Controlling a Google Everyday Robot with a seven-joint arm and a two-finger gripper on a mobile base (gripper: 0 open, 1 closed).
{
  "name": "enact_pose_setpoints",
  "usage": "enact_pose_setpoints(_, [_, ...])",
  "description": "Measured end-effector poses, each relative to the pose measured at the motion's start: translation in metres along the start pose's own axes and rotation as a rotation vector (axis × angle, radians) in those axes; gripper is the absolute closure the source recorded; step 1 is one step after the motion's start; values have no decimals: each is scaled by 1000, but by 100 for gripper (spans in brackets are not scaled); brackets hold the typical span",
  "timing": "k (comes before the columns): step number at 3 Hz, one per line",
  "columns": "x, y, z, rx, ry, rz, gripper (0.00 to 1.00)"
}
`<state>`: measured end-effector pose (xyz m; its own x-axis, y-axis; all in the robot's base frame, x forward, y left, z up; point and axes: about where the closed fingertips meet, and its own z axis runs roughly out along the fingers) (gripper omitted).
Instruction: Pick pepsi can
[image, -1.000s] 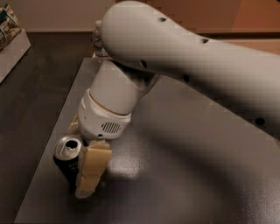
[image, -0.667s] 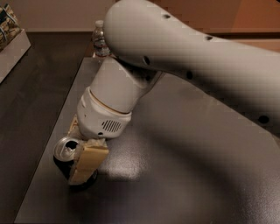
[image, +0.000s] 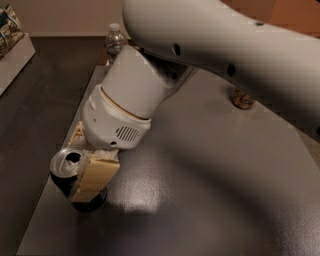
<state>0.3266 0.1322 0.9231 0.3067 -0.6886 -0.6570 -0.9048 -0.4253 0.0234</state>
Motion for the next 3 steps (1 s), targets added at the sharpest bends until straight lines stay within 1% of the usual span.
enact_pose_setpoints(1, [-13,-6,-29,36,-32,-14,100])
enact_pose_setpoints(2, [-17,-18,-65,95,-52,-5,100])
enact_pose_setpoints(3, [-19,-38,-124,198,-64,-14,100])
